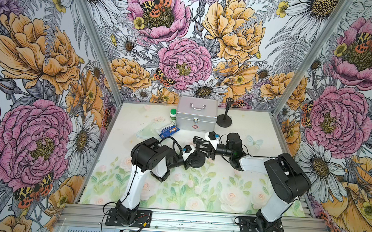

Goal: Assemble a microphone stand
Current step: Screw the microphone stand pole into the microphone stand base.

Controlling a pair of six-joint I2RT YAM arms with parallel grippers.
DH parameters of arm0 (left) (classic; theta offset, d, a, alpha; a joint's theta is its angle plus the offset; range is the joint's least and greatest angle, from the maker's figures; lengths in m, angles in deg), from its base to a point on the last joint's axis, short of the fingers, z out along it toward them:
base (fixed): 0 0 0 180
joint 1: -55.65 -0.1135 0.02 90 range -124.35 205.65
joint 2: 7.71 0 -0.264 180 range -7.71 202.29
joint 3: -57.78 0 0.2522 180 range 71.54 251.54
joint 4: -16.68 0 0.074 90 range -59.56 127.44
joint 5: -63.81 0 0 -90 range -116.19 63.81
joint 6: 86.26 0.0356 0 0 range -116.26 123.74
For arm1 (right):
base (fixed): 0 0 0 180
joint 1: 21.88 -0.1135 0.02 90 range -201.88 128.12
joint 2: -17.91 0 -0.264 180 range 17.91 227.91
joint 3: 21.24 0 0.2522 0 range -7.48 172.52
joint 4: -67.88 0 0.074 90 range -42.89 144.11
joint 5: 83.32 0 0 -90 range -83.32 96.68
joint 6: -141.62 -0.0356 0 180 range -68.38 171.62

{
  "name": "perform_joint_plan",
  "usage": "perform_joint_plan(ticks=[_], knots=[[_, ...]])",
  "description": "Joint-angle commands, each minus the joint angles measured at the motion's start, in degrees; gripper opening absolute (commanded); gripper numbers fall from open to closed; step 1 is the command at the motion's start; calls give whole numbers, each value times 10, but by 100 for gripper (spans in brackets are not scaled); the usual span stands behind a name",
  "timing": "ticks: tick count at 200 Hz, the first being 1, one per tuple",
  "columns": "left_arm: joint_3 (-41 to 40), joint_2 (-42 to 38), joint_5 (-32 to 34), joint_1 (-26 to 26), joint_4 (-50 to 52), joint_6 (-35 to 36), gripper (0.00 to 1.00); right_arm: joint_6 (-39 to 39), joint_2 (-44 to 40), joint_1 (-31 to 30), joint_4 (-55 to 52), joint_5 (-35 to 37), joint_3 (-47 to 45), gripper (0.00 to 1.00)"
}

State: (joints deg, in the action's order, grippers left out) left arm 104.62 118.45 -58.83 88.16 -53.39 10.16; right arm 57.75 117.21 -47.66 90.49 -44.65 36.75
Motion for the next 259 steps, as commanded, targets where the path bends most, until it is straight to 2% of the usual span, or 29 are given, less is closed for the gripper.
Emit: perform_joint_plan(ticks=[1, 22, 37, 45, 53, 58, 67, 72, 80, 87, 112, 120, 143, 177, 194, 223, 259], knots=[[-15, 8, -5, 6, 29, 5, 22, 62, 19, 4, -115, -33, 49, 41], [-7, 15, -8, 7, 29, 2, 22, 57, 31, 2, -126, -9, 65, 21], [-10, 11, -4, 5, 29, 2, 22, 36, 26, -16, -103, 90, 45, 6], [-12, 11, -4, 6, 30, 3, 22, 9, 22, -31, -75, 180, 25, 0], [-11, 15, -4, 5, 29, 3, 22, -27, 15, -53, -41, 289, -1, 0], [-9, 17, -5, 5, 30, 3, 22, -47, 7, -75, -23, 383, -23, 0], [-7, 17, -4, 5, 29, 2, 22, -89, -7, -134, 16, 618, -68, 0], [-7, 16, -4, 5, 30, 2, 22, -110, -6, -165, 52, 707, -89, 0], [-8, 14, -2, 4, 29, 2, 22, -154, 0, -201, 94, 784, -110, 0], [-10, 12, -3, 4, 29, 3, 22, -185, 10, -224, 109, 801, -114, 0], [-5, 19, -5, 4, 29, 2, 22, -169, 28, -247, 110, 771, -94, 0], [-6, 17, -5, 4, 29, 2, 22, -158, 29, -238, 118, 729, -90, 12], [-10, 18, -5, 5, 29, 7, 22, -89, 21, -200, 132, 507, -86, 36], [-13, 12, -3, 3, 29, 10, 22, 7, -12, -91, 81, 177, -84, 44], [-13, 13, -4, 3, 30, 13, 22, 64, -26, -47, -11, 79, -61, 45], [-13, 10, -6, 3, 29, 12, 22, 177, -22, -10, -182, -16, 16, 45], [-12, 12, -6, 4, 29, 10, 22, 221, 5, -1, -255, -37, 90, 44]])
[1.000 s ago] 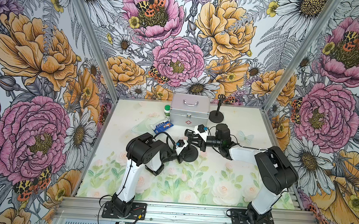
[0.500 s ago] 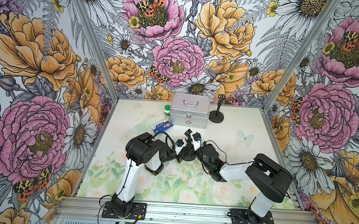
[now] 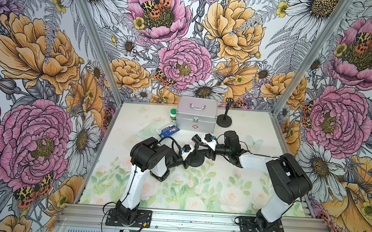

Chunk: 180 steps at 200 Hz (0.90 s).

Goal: Assemble a microphone stand
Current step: Screw the microphone stand pole into the microphone stand base.

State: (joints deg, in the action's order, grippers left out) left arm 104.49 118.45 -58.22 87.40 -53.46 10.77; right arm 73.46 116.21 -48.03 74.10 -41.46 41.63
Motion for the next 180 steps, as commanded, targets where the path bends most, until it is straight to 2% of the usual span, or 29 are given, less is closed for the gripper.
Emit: perform_joint_plan(ticks=[1, 27, 44, 57, 66, 84, 92, 94, 103, 115, 125, 137, 154, 168, 180], knots=[[-11, 12, -11, 11, 30, 4, 22, 64, 16, 3, -92, -70, 43, 44], [-7, 19, -13, 11, 30, 2, 22, 57, 40, 5, -105, -79, 74, 31], [-8, 16, -13, 11, 30, 0, 22, 41, 44, 3, -105, -76, 81, 17], [-8, 19, -13, 11, 30, 0, 22, 24, 41, -2, -102, -52, 78, 7], [-6, 21, -15, 11, 30, 0, 22, 1, 34, -8, -85, -10, 64, 4], [-8, 17, -9, 10, 30, 0, 22, -92, 8, -31, 33, 154, -7, 0], [-9, 17, -8, 10, 30, 2, 22, -154, -4, -49, 109, 275, -53, 0], [-9, 18, -8, 10, 31, 2, 22, -176, -8, -58, 134, 326, -72, 0], [-7, 21, -9, 10, 30, 3, 22, -219, -14, -84, 182, 440, -111, 0], [-3, 23, -10, 8, 30, 1, 22, -275, -12, -137, 181, 624, -133, 0], [-4, 21, -10, 6, 30, -3, 22, -296, -1, -178, 169, 700, -131, 0], [-8, 17, -8, 5, 30, -3, 22, -301, 15, -217, 176, 707, -123, 0], [-8, 24, -10, 6, 30, -3, 22, -294, 32, -234, 175, 651, -105, 0], [-7, 26, -10, 6, 30, -4, 22, -259, 23, -228, 187, 581, -106, 9], [-10, 23, -8, 6, 30, -3, 22, -223, 5, -217, 200, 536, -115, 29]])
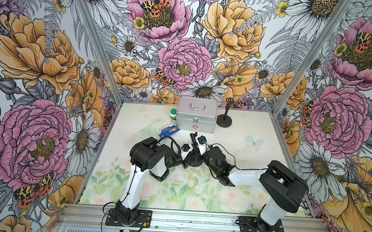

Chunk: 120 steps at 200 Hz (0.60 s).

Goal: Assemble a microphone stand
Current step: Screw the microphone stand pole into the microphone stand base.

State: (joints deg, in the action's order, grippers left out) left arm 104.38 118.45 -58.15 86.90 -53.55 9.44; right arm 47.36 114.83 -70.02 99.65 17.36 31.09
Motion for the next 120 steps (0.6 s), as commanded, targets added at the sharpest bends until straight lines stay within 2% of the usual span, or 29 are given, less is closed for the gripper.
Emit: perform_joint_plan(ticks=[1, 17, 41, 62, 78, 95, 120], knots=[[-9, 23, -9, 10, 31, 12, 22, 40, 17, 4, -56, -59, -10, 31], [-7, 25, -9, 10, 31, 13, 22, 95, -16, 45, -92, -153, -11, 46], [-10, 18, -10, 4, 31, 11, 22, 197, -68, 113, -242, -316, 14, 52], [-10, 19, -13, 2, 31, 12, 22, 309, -99, 165, -367, -480, 38, 53], [-8, 18, -13, 2, 30, 12, 22, 348, -95, 197, -408, -546, 61, 53], [-9, 19, -16, 1, 31, 12, 22, 369, -55, 224, -450, -608, 113, 51], [-14, 12, -15, 1, 31, 12, 22, 372, 1, 232, -469, -648, 179, 49]])
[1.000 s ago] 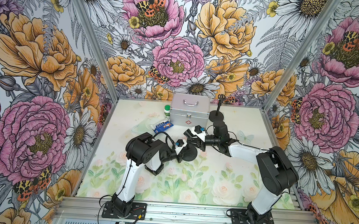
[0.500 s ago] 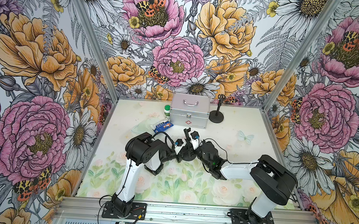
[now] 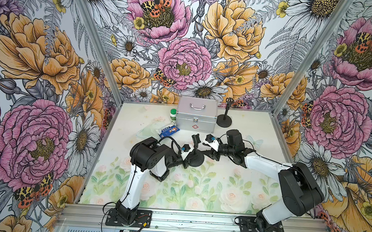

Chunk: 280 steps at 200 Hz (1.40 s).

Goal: Assemble a microphone stand
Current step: Screw the microphone stand pole into the microphone stand base.

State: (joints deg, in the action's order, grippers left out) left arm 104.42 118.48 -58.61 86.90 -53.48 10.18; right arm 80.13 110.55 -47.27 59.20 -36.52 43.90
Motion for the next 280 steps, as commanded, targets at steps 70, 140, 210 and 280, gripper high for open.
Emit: perform_joint_plan(ticks=[70, 140, 210, 280], knots=[[-14, 14, -16, -1, 30, 2, 22, 31, 116, 2, -65, -168, 136, 45], [-7, 22, -14, 2, 30, -4, 22, -47, 111, -18, 4, -61, 98, 0], [-11, 22, -11, 3, 30, -4, 21, -410, 84, -229, 392, 602, -155, 0], [-11, 15, -9, 7, 30, -1, 22, -193, 5, -81, 257, 80, -126, 42]])
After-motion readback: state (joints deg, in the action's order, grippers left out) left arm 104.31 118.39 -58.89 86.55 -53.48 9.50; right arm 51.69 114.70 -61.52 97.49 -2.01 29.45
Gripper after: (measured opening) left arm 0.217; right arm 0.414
